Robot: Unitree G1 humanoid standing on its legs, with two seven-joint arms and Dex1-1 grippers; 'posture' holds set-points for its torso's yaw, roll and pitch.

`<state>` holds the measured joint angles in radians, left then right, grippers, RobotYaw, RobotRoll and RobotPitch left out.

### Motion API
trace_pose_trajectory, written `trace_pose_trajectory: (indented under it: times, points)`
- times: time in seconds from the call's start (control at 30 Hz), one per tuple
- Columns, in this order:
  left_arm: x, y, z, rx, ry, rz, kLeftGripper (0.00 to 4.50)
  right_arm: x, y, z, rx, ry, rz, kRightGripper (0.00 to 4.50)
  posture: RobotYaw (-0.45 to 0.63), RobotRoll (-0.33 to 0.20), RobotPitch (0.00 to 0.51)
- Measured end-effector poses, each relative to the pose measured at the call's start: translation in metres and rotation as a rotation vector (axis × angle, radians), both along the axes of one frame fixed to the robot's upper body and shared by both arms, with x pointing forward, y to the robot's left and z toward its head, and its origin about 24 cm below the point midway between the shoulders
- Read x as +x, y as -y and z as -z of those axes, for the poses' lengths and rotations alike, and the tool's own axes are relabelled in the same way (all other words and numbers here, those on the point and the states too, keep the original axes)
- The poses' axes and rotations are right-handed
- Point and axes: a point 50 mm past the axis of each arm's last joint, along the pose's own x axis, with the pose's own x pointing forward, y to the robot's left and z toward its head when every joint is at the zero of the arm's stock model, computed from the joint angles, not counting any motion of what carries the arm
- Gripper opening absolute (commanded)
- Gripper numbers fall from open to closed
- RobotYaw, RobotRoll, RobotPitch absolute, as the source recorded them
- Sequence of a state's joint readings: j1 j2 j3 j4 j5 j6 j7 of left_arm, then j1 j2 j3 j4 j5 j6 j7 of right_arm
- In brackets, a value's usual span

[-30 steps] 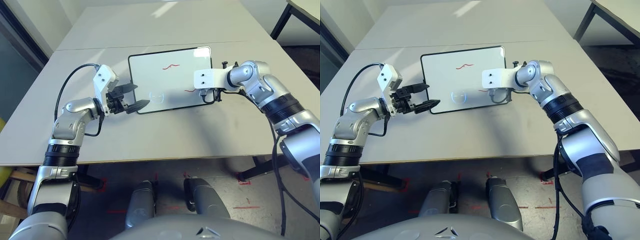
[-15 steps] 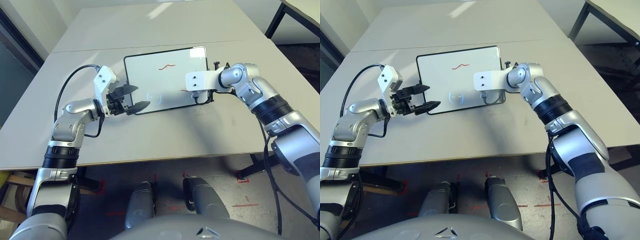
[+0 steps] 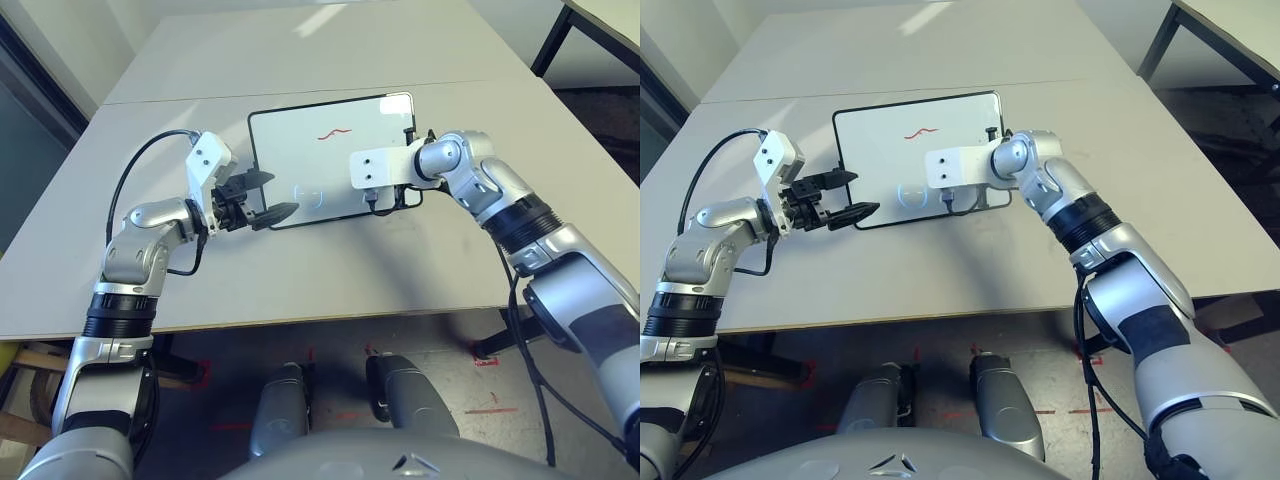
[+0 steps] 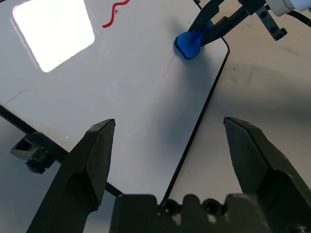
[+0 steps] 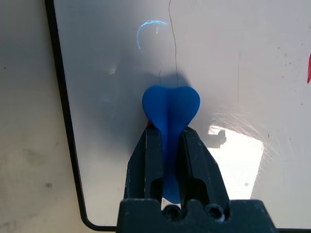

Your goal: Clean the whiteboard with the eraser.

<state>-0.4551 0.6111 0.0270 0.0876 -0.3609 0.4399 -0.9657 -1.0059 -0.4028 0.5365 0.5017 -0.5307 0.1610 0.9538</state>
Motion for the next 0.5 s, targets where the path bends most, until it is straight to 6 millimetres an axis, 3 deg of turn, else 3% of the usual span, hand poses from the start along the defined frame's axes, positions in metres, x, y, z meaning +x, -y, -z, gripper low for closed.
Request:
trace_pose_trajectory:
  times: [0.27, 0.5]
  points:
    - [0.0, 0.0, 0.0, 0.0, 0.0, 0.0, 4.5, -0.0026, -0.0027, -0.0014, -0.007, 0.002, -0.016, 0.21, -0.1, 0.0, 0.115]
    - [0.0, 0.0, 0.0001, 0.0, 0.0, 0.0, 4.5, -0.0021, 0.0063, -0.0016, -0.046, 0.025, -0.017, 0.2, -0.1, 0.0, 0.117]
